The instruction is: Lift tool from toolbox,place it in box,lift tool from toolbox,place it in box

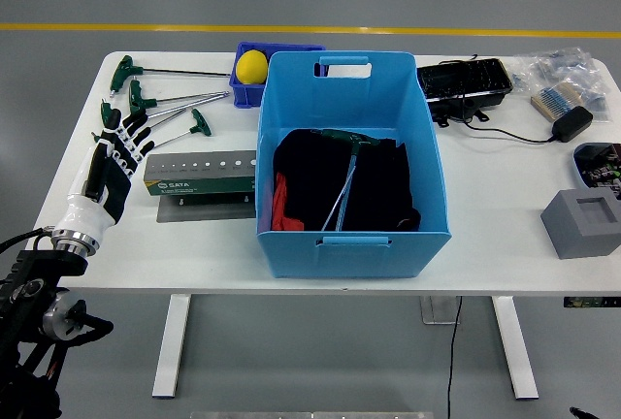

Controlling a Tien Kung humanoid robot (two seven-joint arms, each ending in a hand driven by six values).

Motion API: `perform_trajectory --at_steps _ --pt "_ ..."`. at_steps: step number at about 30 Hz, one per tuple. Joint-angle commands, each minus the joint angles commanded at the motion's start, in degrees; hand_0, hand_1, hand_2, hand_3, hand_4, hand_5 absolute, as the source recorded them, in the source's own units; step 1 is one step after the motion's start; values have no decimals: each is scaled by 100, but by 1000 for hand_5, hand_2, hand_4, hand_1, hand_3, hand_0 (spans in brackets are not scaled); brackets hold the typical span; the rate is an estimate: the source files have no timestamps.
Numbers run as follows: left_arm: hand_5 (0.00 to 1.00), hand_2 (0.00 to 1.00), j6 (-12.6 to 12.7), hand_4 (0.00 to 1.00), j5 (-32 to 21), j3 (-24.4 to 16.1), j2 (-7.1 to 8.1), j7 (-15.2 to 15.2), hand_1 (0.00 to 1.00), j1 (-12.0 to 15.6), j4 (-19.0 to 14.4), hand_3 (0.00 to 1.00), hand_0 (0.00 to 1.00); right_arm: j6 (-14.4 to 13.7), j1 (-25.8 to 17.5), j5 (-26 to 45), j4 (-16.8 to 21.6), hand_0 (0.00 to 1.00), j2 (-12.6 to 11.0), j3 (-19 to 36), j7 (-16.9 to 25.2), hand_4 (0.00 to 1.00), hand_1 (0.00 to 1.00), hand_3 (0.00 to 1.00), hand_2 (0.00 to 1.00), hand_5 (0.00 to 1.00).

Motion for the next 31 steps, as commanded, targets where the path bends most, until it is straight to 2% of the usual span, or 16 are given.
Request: perform_trajectory --at_steps 3,4,20,31 --pt "966 998 18 950 -21 18 6 -27 998 -7 5 959 960 -5 -2 -3 0 618 3 4 -1 774 599 544 671 645" --pt "963 998 27 947 -14 21 7 -48 998 -8 6 998 974 -4 -4 -7 0 618 3 5 -1 773 602 543 671 645" --pt "940 998 156 960 -46 28 5 -293 998 -9 32 998 998 -5 19 100 -3 618 -6 -55 19 773 601 543 671 645" --pt "949 998 -31 980 -57 -21 1 -237 998 -39 43 998 998 -5 44 132 -4 618 -14 -74 24 773 599 543 671 645"
